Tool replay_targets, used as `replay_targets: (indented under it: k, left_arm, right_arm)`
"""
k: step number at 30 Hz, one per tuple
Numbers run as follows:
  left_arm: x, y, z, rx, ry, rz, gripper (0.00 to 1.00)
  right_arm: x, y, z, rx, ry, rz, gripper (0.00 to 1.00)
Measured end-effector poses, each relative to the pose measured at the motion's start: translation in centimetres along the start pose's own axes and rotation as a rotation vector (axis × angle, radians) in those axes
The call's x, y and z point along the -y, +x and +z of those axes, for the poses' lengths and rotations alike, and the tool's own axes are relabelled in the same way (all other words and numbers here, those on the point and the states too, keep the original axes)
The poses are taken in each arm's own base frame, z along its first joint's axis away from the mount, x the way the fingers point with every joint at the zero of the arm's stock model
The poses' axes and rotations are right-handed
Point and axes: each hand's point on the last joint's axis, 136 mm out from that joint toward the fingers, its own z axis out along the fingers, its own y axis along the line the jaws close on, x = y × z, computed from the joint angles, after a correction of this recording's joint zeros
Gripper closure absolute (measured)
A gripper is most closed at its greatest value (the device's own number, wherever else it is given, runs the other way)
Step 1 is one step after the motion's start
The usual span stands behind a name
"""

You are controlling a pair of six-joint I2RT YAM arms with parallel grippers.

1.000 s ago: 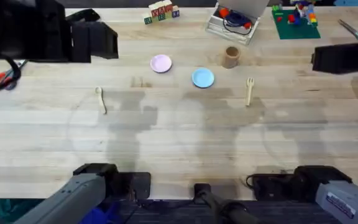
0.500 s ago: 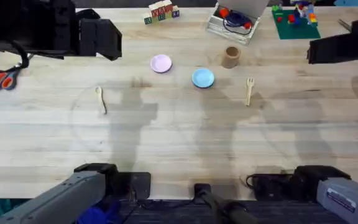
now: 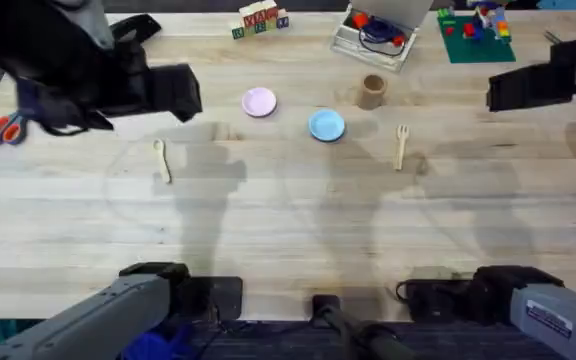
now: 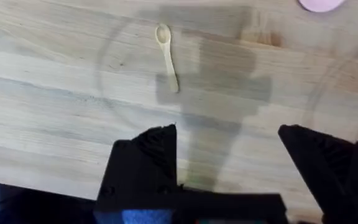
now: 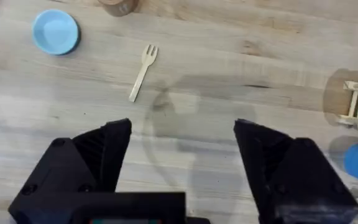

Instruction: Pick up a utensil and set it on the pink plate, then put the other utensil in the container.

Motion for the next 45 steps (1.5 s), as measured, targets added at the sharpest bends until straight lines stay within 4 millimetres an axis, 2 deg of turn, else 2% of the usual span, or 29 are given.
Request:
replay_targets:
  k: [4,8,17,24,30,37,45]
  left_arm:
    - [-0.2,0.2,3.2,-0.023,-0.016,-0.05,0.008]
    - [-1.2,1.1,5.9,-0.063,-0.018,-0.123,0.008]
    - [-5.3,1.2,9.5,-0.125,-0.048,-0.247,0.006]
    - [-6.6,0.3,13.7,-0.197,-0.061,-0.268,0.007]
    - [-6.7,-0.6,15.9,-0.174,-0.06,-0.264,0.007]
    - [-6.6,0.7,18.5,-0.157,-0.059,-0.269,0.007]
    - [-6.6,0.4,19.2,-0.126,-0.058,-0.27,0.007]
  right_arm:
    - [0.0,0.0,0.0,0.0,0.0,0.0,0.007]
    - [0.0,0.0,0.0,0.0,0.0,0.0,0.006]
    - [0.0,0.0,0.0,0.0,0.0,0.0,0.006]
    - [0.0,0.0,0.0,0.001,0.0,0.0,0.006]
    - [0.0,0.0,0.0,0.001,0.0,0.0,0.006]
    - [0.0,0.0,0.0,0.0,0.0,0.0,0.006]
    - [0.0,0.0,0.0,0.0,0.0,0.0,0.006]
